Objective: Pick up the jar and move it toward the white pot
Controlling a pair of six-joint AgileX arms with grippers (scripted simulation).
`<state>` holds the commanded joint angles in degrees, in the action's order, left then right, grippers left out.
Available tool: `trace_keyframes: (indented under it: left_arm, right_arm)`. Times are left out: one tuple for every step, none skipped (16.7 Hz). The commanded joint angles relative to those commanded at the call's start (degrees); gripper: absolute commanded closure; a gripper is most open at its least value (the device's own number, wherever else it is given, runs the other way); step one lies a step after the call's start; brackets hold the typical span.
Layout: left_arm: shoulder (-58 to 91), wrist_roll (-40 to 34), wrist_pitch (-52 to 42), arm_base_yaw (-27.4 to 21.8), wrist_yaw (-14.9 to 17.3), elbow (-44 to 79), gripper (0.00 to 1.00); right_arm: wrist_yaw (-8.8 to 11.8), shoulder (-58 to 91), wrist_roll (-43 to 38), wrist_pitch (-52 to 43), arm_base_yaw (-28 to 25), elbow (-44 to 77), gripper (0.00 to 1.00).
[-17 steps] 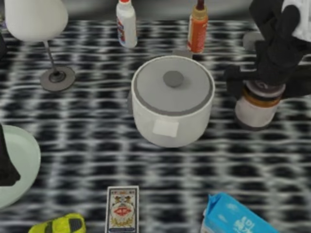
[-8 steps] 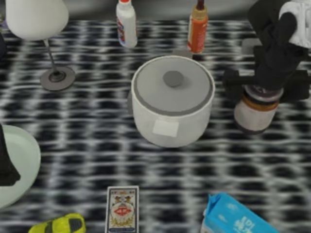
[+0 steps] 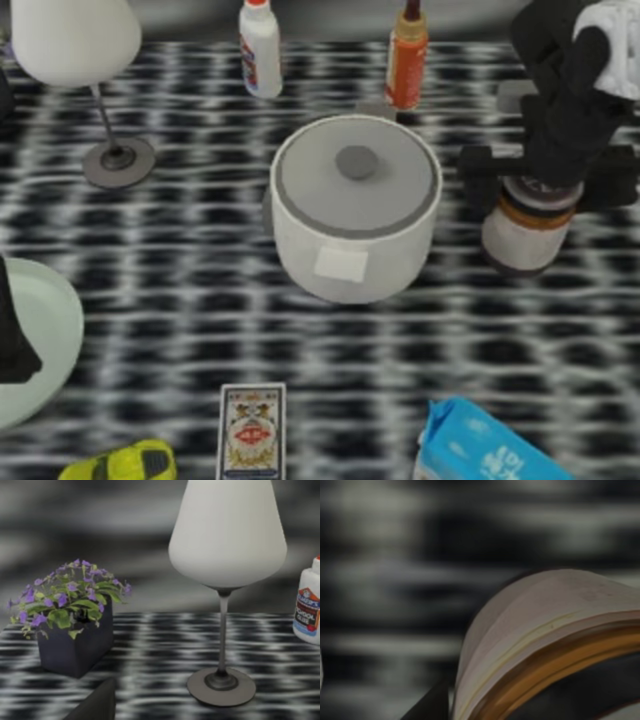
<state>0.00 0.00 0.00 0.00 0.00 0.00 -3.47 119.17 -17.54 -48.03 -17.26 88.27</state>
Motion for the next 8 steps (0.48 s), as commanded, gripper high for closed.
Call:
trace_keyframes:
  left_arm:
    - [0.00, 0.00, 0.00, 0.00, 0.00, 0.00, 0.00]
    - [0.00, 0.00, 0.00, 0.00, 0.00, 0.00, 0.00]
    - [0.00, 0.00, 0.00, 0.00, 0.00, 0.00, 0.00]
    - [0.00, 0.00, 0.00, 0.00, 0.00, 0.00, 0.00]
    - [0.00, 0.00, 0.00, 0.00, 0.00, 0.00, 0.00]
    - [0.00, 0.00, 0.00, 0.00, 0.00, 0.00, 0.00]
    - [0.00, 0.00, 0.00, 0.00, 0.00, 0.00, 0.00]
    - [0.00, 0.00, 0.00, 0.00, 0.00, 0.00, 0.00]
  right_arm:
    - [0.00, 0.00, 0.00, 0.00, 0.00, 0.00, 0.10]
    - [0.00, 0.00, 0.00, 0.00, 0.00, 0.00, 0.02]
    - [0.00, 0.00, 0.00, 0.00, 0.00, 0.00, 0.00]
    - [0.00, 0.00, 0.00, 0.00, 0.00, 0.00, 0.00]
    - [0.00, 0.00, 0.00, 0.00, 0.00, 0.00, 0.00]
    - [0.00, 0.00, 0.00, 0.00, 0.00, 0.00, 0.00]
    - [0.00, 0.00, 0.00, 0.00, 0.00, 0.00, 0.00]
    - [0.00, 0.00, 0.00, 0.00, 0.00, 0.00, 0.00]
